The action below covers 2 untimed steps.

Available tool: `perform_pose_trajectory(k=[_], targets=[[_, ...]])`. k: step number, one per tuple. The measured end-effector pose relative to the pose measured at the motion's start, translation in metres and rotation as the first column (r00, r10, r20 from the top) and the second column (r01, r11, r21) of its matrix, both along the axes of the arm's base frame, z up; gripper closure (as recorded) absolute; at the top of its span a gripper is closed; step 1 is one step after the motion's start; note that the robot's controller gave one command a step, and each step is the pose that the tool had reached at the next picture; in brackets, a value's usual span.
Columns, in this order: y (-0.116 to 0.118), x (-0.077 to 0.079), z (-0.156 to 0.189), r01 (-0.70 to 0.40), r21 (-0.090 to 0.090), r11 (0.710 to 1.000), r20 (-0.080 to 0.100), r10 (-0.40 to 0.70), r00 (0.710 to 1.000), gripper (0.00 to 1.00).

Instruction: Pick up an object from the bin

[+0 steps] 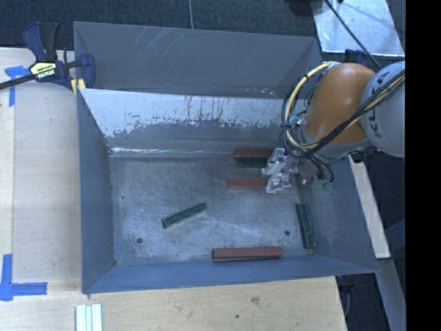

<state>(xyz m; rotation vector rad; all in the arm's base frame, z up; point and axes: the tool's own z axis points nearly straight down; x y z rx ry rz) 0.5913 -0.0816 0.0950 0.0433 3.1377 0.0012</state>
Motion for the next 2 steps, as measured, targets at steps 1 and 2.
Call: perform_pose_trajectory(k=[1,2], targets=[[0.0,0.0,0.0,0.0,0.0,1.0,0.0,0.0,1.0,1.0],[0.002,-0.006,0.143,-0.016,-0.002,1.0,0.0,0.016,1.0,1.0]])
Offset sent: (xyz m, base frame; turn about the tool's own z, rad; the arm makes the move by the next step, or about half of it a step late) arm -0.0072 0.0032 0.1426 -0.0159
